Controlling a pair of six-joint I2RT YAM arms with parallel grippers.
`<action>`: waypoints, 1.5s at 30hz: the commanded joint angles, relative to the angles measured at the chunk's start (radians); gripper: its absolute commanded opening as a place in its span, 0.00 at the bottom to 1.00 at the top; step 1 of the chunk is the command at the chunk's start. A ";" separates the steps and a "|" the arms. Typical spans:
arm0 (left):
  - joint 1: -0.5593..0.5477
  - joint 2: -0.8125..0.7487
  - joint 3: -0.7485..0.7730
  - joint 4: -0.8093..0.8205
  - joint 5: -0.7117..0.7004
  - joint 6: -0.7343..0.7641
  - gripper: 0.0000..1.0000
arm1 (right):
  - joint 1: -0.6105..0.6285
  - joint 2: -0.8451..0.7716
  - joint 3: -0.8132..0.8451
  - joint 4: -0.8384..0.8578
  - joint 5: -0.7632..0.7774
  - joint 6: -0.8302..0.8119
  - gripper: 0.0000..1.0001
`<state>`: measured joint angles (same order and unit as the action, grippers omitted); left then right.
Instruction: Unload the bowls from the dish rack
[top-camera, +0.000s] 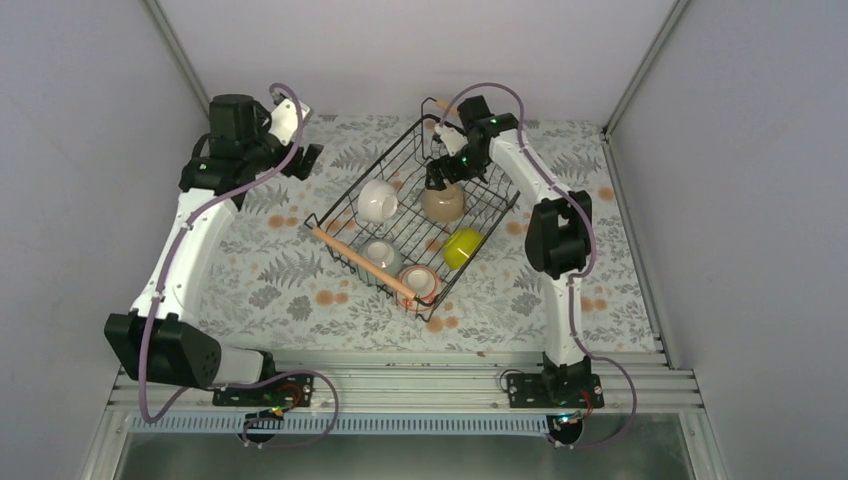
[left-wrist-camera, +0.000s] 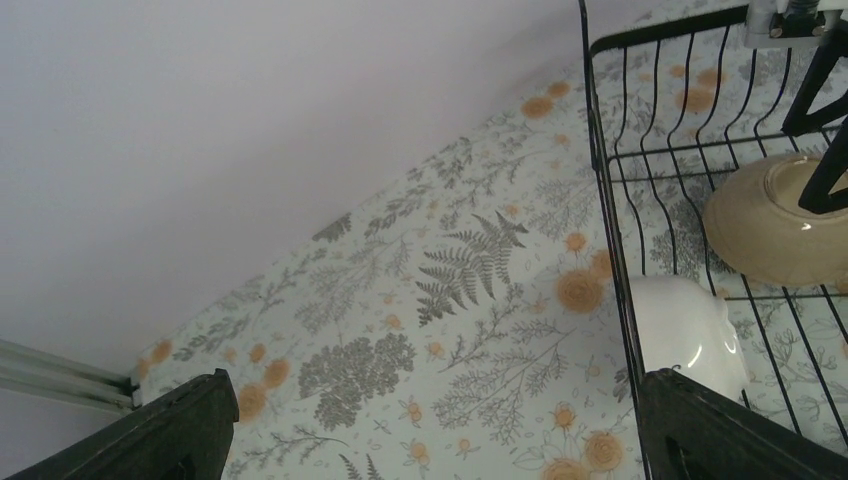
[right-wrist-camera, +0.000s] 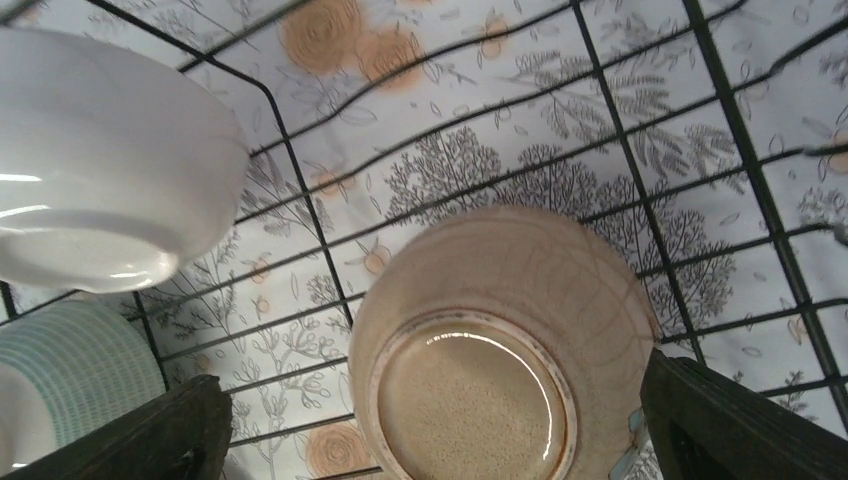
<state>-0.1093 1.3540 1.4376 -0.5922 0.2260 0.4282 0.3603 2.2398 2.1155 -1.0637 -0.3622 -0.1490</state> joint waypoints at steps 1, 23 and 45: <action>-0.012 0.023 -0.011 -0.004 0.021 0.010 1.00 | 0.022 -0.016 -0.011 -0.032 0.029 -0.046 1.00; -0.037 0.103 -0.042 0.001 -0.004 0.000 1.00 | 0.246 -0.017 -0.014 0.170 0.229 -0.120 1.00; -0.049 0.099 -0.050 -0.001 -0.003 0.012 1.00 | 0.305 0.130 0.121 0.177 0.300 -0.087 1.00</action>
<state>-0.1547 1.4799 1.3907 -0.6010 0.2169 0.4339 0.6487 2.3390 2.2494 -0.8330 -0.1005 -0.2401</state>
